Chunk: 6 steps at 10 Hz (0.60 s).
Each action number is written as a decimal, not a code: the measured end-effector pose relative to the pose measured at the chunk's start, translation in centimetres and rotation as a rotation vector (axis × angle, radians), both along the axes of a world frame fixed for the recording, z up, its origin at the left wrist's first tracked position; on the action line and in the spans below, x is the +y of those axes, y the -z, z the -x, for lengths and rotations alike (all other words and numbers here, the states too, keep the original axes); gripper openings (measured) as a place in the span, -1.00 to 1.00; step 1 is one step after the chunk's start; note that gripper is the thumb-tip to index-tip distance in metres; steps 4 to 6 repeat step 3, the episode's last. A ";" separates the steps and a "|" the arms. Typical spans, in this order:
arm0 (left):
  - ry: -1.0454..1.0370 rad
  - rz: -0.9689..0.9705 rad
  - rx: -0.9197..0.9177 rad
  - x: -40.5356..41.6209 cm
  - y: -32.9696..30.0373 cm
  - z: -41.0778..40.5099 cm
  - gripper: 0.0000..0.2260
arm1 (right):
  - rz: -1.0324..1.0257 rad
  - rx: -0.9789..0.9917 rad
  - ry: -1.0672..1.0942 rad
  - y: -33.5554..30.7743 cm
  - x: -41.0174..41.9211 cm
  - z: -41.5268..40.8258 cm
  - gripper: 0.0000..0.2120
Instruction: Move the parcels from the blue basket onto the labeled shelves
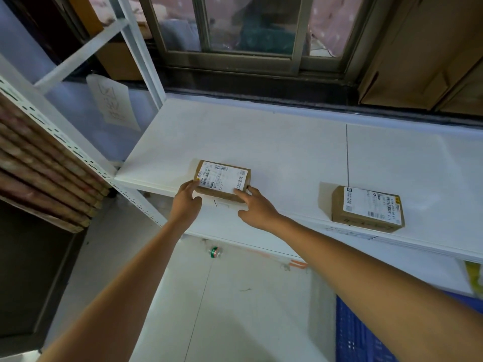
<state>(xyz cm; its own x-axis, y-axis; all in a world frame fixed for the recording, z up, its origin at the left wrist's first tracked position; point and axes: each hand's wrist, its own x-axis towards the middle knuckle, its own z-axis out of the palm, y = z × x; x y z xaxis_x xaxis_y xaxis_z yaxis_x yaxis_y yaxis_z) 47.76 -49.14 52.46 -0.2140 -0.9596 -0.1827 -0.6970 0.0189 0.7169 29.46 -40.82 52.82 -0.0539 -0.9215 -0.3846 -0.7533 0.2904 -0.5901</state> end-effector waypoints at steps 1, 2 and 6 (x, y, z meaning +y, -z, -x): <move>0.003 0.003 -0.007 0.1 0.2 0.0 -0.48 | -0.014 0.001 0.007 0.1 0.0 0.1 -0.34; 0.011 0.008 -0.007 0.3 -0.1 0.1 -0.49 | -0.002 -0.022 -0.002 -0.3 0.4 0.0 -0.33; -0.001 0.058 -0.022 0.3 -0.3 -0.1 -0.48 | 0.017 -0.020 0.041 -1.1 0.7 0.2 -0.32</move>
